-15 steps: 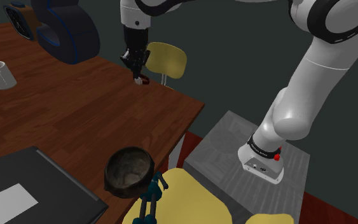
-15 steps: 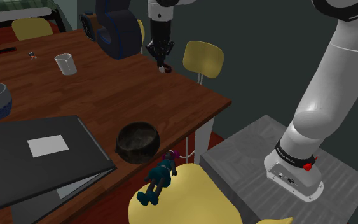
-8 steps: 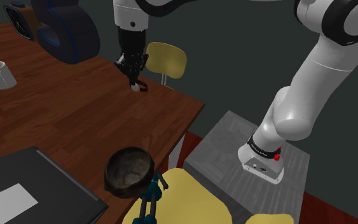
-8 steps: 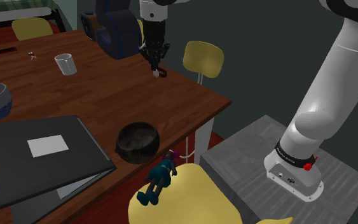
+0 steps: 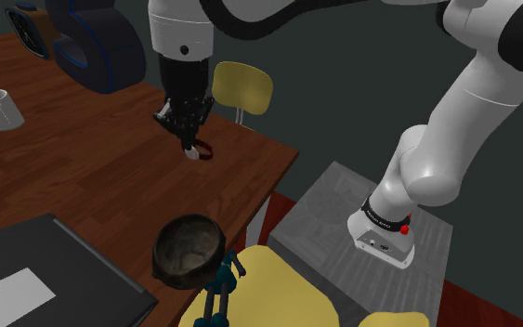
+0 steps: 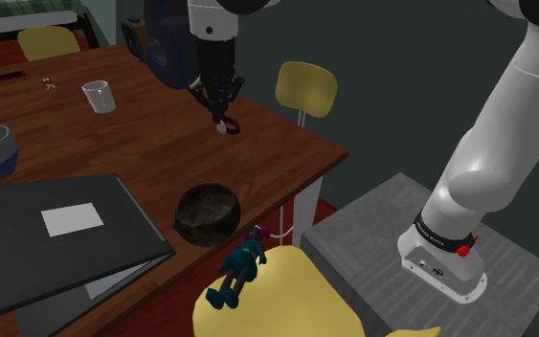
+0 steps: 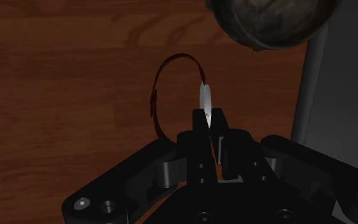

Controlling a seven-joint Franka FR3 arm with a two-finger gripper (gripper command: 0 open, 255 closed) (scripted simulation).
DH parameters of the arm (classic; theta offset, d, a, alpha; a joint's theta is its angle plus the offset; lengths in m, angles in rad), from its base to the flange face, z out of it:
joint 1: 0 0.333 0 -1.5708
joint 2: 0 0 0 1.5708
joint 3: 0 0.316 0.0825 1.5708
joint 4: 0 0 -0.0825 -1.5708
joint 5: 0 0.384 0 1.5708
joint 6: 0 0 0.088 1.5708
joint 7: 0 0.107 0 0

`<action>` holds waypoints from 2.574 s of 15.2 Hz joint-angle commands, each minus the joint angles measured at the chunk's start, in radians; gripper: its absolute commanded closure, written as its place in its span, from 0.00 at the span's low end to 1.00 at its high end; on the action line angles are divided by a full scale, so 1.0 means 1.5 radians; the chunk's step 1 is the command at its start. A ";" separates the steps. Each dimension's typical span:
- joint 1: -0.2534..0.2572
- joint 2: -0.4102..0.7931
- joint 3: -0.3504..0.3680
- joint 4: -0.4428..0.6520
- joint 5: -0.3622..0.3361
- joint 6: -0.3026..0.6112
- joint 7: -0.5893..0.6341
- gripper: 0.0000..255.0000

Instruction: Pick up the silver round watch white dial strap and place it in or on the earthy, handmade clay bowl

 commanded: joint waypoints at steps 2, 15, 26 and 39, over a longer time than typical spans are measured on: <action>0.025 0.009 0.026 0.013 -0.007 0.000 0.054 1.00; 0.096 0.057 0.090 0.032 -0.041 0.034 0.194 1.00; 0.098 0.073 0.089 -0.050 -0.049 0.130 0.194 1.00; 0.099 0.080 0.089 -0.065 -0.052 0.150 0.195 0.00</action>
